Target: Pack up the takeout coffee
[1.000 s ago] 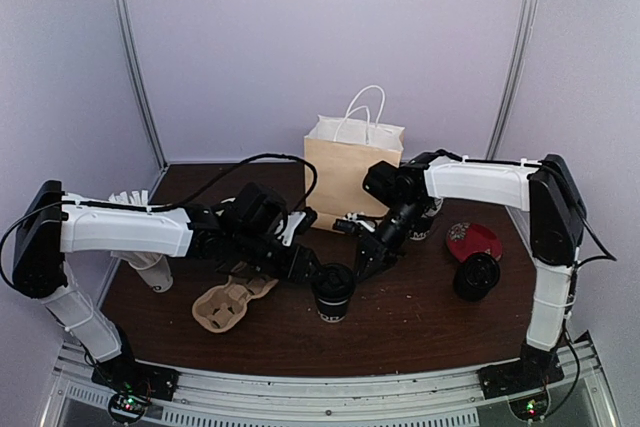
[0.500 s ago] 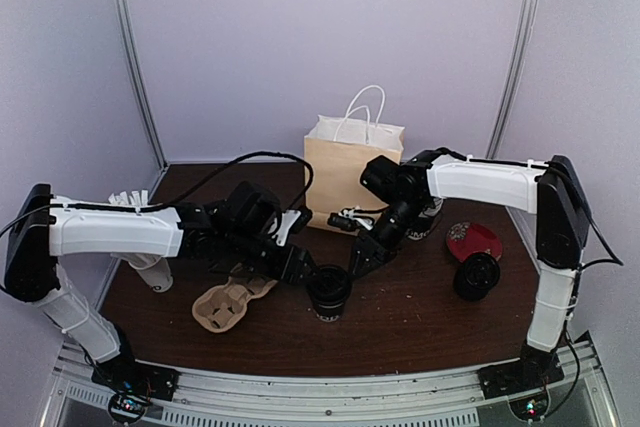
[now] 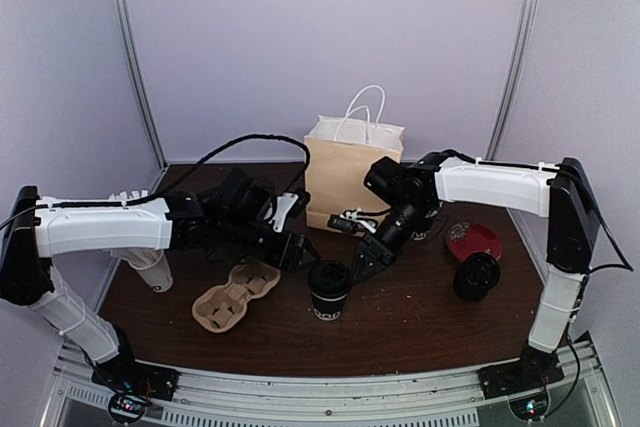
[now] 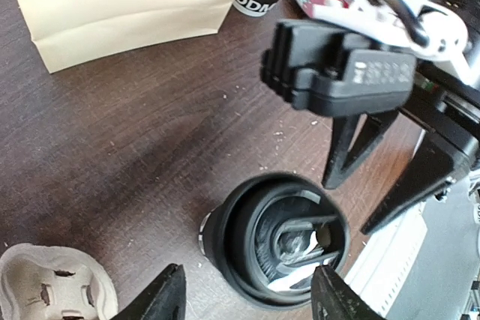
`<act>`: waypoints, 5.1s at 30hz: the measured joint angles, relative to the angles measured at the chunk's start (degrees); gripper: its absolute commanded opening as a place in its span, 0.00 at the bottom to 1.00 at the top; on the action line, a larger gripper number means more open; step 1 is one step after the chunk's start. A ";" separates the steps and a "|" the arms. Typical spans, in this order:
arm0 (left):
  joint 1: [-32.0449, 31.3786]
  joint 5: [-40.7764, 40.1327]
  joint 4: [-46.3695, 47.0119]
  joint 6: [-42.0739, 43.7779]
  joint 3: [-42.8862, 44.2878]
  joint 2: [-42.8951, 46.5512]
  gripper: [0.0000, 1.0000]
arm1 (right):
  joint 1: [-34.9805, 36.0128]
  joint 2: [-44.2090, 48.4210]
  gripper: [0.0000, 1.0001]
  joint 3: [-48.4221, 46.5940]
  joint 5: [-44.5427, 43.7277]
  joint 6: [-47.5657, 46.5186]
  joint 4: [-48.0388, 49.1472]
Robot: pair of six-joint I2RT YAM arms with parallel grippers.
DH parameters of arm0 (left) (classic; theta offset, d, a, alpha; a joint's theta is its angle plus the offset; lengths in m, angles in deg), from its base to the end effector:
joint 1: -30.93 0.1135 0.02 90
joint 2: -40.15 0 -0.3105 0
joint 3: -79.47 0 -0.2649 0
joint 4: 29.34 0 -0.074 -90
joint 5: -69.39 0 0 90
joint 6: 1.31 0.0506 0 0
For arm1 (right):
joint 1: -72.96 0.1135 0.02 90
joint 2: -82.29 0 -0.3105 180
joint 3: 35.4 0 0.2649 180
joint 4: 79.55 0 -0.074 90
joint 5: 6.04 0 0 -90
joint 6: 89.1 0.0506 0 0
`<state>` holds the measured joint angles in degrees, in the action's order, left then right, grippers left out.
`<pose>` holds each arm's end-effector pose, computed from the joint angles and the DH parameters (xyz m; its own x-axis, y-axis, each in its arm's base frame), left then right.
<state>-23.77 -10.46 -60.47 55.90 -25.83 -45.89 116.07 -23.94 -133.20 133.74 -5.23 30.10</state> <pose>0.1947 -0.2905 0.2876 -0.8038 0.2127 -0.5557 0.5272 0.6874 -0.4995 0.2580 0.2944 0.2682 -0.6533 -0.7060 -0.2734 -0.6231 0.2962 0.7239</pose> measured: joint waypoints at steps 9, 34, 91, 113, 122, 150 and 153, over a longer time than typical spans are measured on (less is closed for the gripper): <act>0.35 0.17 0.04 0.20 2.80 -5.38 0.47 | 0.00 1.62 0.54 6.75 4.15 2.75 4.15; 1.20 2.99 2.10 -0.92 1.57 -7.39 0.37 | -0.20 -3.82 0.65 6.21 9.16 9.92 7.93; 1.42 1.88 3.69 -5.42 -4.48 -1.88 0.44 | -7.80 -12.00 0.67 -5.11 0.42 2.58 -1.64; 1.22 -1.88 1.16 -8.46 -4.55 4.33 0.52 | -7.45 -6.43 0.50 -1.49 10.12 5.14 2.84; 1.22 0.26 3.21 -8.85 -4.52 -0.44 0.44 | -6.88 -8.41 0.49 -1.38 13.38 8.87 5.20; 1.68 0.66 10.32 -10.67 -9.27 -0.94 0.33 | -4.57 -11.21 0.38 -4.85 8.04 9.51 0.98; 1.68 0.09 11.72 -10.64 -10.32 -0.52 0.38 | -3.98 -10.56 0.40 -5.46 5.57 8.55 0.46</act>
<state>-22.09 -10.37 -48.76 45.25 -36.15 -46.41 112.10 -34.50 -138.66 139.31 3.32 30.56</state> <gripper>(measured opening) 0.332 0.383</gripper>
